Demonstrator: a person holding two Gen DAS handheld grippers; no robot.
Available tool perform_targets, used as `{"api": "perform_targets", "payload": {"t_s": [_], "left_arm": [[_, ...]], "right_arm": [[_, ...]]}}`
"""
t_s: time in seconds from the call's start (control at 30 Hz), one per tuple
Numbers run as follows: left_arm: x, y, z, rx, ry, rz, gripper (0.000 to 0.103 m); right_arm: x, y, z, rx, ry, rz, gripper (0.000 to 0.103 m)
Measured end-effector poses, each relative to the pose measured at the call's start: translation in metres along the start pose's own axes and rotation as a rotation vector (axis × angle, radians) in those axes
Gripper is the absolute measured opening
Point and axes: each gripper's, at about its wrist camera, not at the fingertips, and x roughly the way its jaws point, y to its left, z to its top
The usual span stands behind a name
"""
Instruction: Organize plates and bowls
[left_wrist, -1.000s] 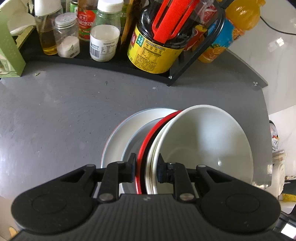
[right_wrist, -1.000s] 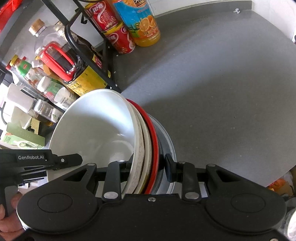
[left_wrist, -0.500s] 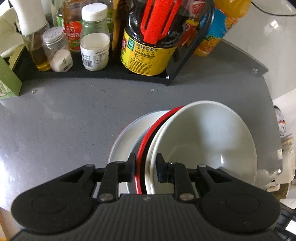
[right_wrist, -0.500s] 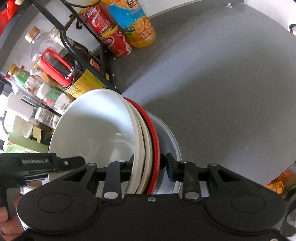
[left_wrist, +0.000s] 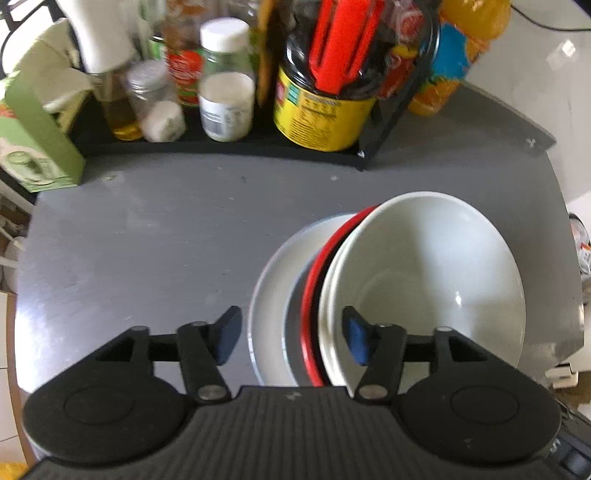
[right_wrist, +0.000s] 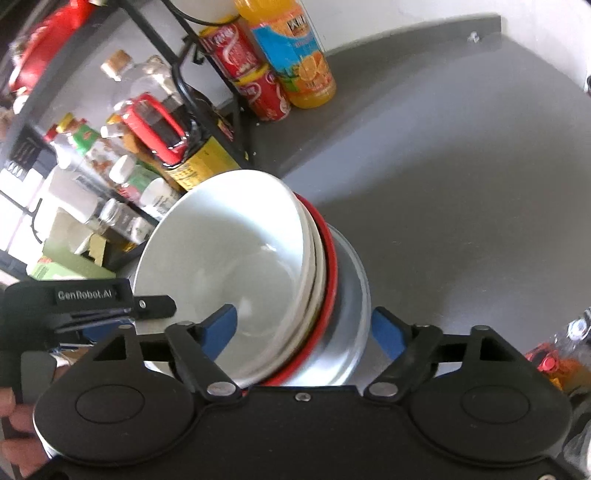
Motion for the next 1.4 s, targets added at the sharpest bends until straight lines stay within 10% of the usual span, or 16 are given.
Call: {"api": "perform_targets", "payload": {"t_s": [0.3, 1.4], "left_arm": [[-0.043, -0.004, -0.044, -0.028, -0.048, -0.007, 0.076], [-0.146, -0.036, -0.179, 0.032, -0.225, -0.021, 0.103]], "right_arm": [[-0.05, -0.024, -0.023, -0.032, -0.049, -0.008, 0.102], [-0.18, -0.066, -0.092, -0.07, -0.202, -0.069, 0.103]]}}
